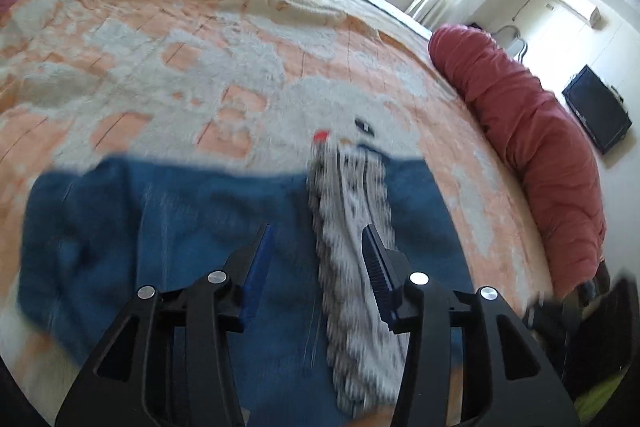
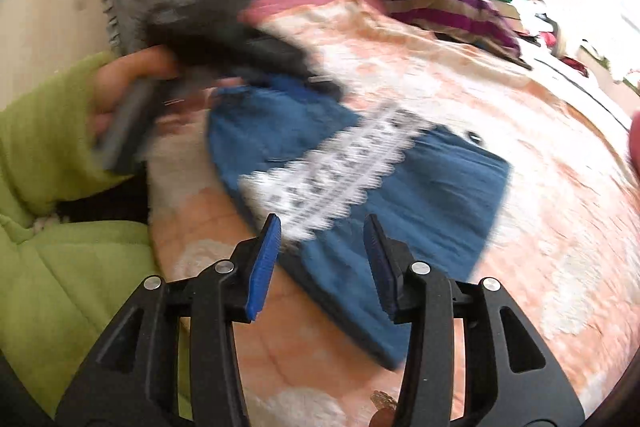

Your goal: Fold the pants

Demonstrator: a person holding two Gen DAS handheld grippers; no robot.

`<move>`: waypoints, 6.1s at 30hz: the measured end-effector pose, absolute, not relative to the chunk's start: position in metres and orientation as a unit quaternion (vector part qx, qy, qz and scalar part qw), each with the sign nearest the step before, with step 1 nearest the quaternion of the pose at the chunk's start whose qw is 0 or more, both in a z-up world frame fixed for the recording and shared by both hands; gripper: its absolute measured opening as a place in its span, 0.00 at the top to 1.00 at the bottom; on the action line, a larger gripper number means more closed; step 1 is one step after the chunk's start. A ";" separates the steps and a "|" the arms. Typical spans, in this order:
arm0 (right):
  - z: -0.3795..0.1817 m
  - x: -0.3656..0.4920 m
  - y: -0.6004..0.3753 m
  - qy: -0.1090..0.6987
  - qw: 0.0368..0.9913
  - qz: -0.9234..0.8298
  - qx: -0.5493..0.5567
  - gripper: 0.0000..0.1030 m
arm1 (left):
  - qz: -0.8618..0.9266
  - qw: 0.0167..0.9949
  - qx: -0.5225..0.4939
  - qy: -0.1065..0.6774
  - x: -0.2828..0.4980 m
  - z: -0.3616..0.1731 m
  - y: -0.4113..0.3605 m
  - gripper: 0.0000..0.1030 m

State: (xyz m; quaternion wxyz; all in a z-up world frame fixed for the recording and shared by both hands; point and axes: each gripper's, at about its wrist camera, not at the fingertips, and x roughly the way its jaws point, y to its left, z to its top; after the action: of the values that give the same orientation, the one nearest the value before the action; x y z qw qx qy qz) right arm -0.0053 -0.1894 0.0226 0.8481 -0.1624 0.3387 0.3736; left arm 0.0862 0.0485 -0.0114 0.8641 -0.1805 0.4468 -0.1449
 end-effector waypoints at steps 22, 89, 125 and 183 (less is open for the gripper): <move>-0.005 0.018 -0.208 0.381 0.849 0.341 -0.134 0.60 | -0.145 0.828 -0.161 0.517 0.026 -0.046 -0.005 0.78; -0.016 0.164 -0.194 0.424 0.849 0.293 -0.113 0.44 | -0.137 0.880 -0.015 0.453 0.045 -0.027 -0.046 0.43; 0.076 0.103 -0.187 0.340 0.879 0.326 -0.073 0.11 | -0.034 0.916 -0.052 0.397 -0.001 0.033 0.029 0.05; -0.011 0.158 0.073 0.482 0.612 0.605 -0.166 0.68 | -0.040 0.863 -0.257 0.433 0.002 -0.046 0.140 0.13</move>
State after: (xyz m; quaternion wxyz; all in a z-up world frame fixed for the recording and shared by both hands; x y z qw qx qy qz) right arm 0.1583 0.0727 -0.0108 0.6119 -0.1665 0.4815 0.6050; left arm 0.0025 0.1405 -0.0457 0.8631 -0.2570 0.4328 -0.0401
